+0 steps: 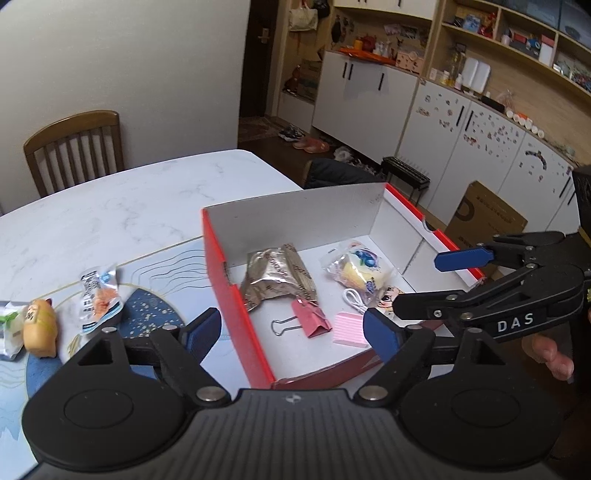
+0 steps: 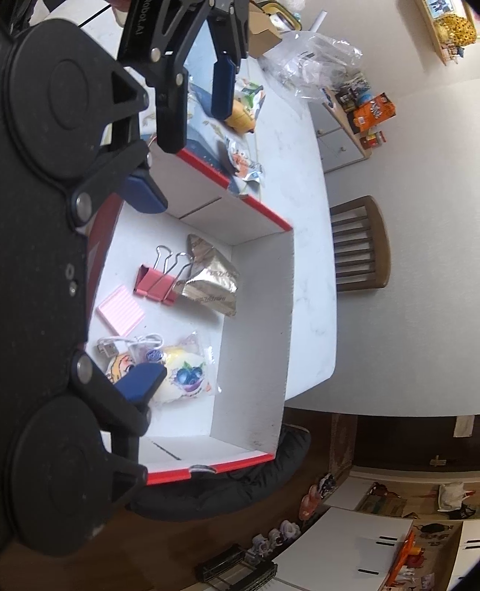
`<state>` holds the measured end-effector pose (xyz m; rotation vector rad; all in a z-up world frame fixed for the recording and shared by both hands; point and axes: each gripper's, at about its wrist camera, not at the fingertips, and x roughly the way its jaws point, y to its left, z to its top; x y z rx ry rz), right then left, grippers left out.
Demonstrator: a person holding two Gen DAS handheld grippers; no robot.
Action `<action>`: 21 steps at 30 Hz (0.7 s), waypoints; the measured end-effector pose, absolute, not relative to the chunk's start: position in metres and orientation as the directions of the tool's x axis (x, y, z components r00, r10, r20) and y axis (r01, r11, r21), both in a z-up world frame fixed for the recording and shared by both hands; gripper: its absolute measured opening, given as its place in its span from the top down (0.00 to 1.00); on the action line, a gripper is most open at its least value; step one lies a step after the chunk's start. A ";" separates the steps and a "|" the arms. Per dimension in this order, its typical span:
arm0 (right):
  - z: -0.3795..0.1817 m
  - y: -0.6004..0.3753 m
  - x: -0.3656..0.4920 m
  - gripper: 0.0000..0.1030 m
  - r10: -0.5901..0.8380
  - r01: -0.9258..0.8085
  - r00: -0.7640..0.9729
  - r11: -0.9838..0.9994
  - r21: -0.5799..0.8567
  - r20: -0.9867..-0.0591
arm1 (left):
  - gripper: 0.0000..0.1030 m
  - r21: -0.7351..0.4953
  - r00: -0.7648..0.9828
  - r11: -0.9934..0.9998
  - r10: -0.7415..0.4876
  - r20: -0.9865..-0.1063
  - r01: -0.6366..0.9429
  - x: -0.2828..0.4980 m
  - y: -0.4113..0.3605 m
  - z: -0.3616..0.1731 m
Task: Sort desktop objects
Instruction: 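Withdraw both tools from the box back toward the table items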
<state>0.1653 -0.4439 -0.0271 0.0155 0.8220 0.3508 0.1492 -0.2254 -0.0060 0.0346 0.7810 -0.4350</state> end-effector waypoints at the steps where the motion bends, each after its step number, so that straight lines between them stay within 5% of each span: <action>1: -0.027 -0.442 0.164 0.12 0.312 -0.298 0.631 0.943 0.150 -0.710 | 0.18 -0.132 0.630 0.913 -0.365 -0.685 0.386 0.149 -0.222 -0.007; 9: -0.023 -0.416 0.150 0.04 0.300 -0.282 0.662 0.949 0.143 -0.686 | 0.03 -0.144 0.648 0.913 -0.376 -0.662 0.383 0.141 -0.190 -0.007; 21: -0.022 -0.338 0.131 0.01 0.290 -0.259 0.669 0.954 0.150 -0.685 | 0.02 -0.142 0.669 0.913 -0.379 -0.639 0.381 0.131 -0.112 -0.005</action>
